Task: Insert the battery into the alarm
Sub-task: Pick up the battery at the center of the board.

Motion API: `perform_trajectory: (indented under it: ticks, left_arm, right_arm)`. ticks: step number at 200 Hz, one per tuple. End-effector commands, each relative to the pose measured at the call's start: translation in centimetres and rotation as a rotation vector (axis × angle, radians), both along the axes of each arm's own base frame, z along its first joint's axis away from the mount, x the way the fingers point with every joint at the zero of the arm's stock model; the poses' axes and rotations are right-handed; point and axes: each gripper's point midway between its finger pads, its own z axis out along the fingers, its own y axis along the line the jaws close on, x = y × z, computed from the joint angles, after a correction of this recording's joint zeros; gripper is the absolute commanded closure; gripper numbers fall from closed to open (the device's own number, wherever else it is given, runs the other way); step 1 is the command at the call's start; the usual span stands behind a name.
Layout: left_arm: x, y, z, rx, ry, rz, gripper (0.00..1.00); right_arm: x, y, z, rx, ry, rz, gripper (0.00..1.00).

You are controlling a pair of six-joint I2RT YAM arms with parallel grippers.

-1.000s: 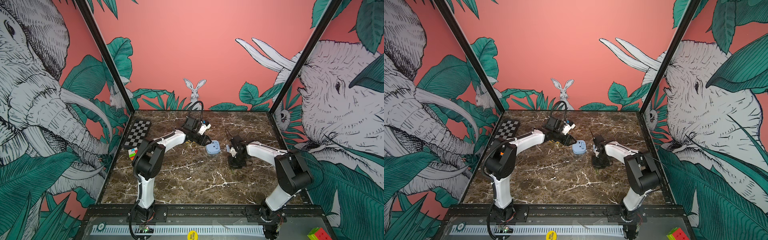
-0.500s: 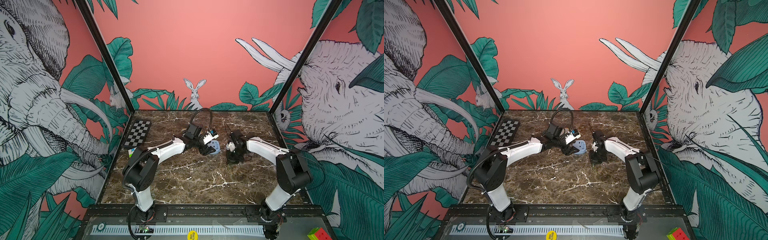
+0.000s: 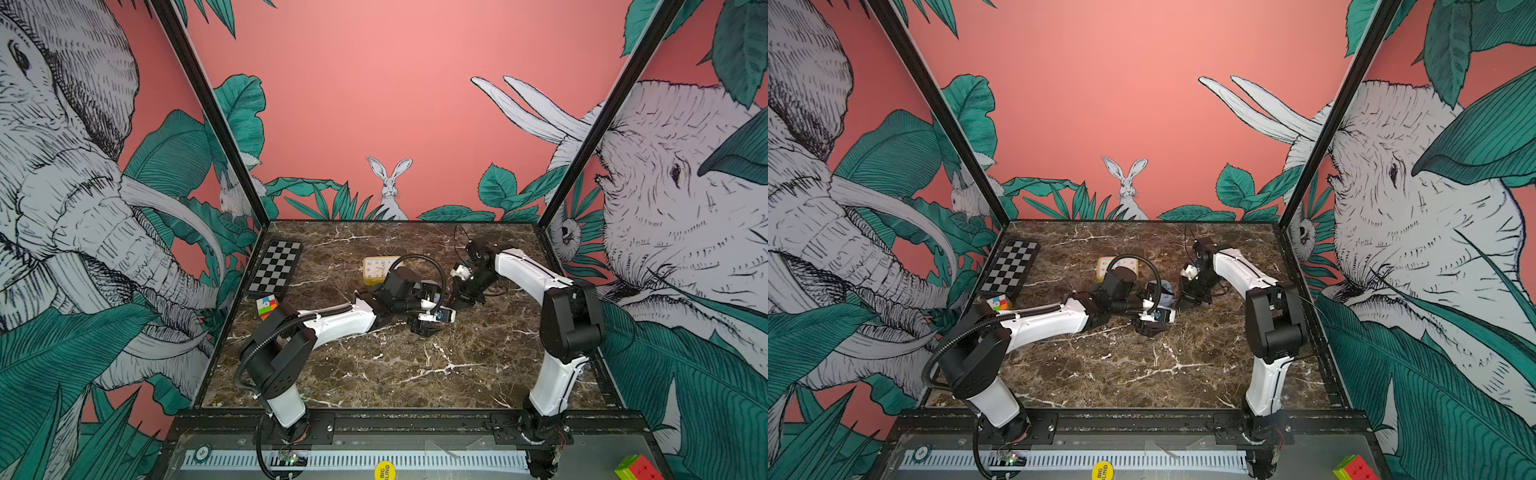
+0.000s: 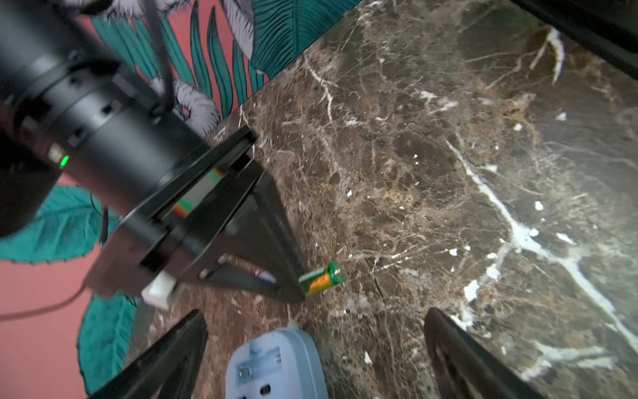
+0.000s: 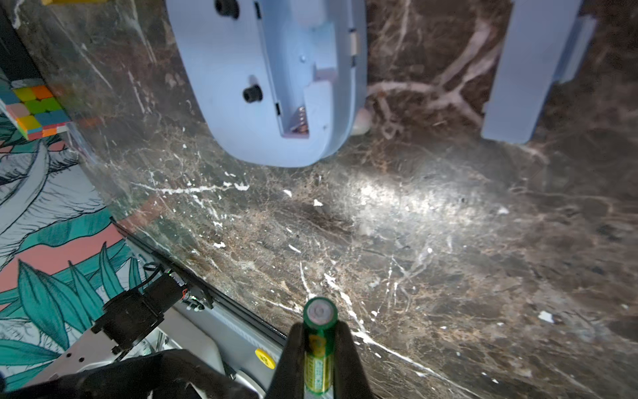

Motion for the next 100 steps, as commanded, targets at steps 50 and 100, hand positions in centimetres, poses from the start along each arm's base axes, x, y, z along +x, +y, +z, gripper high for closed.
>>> perform_trajectory:
  ticks: [50,100]
  left_arm:
    - [-0.3,-1.2,-0.1,0.02,-0.282,-0.146,0.16]
    - [-1.2,-1.4,0.0,0.022,-0.364,-0.219,0.31]
  right_arm:
    - [-2.1,0.8,2.0,0.097,0.115,0.012,0.93]
    - [-3.4,0.6,2.9,0.105,0.157,0.025,0.93]
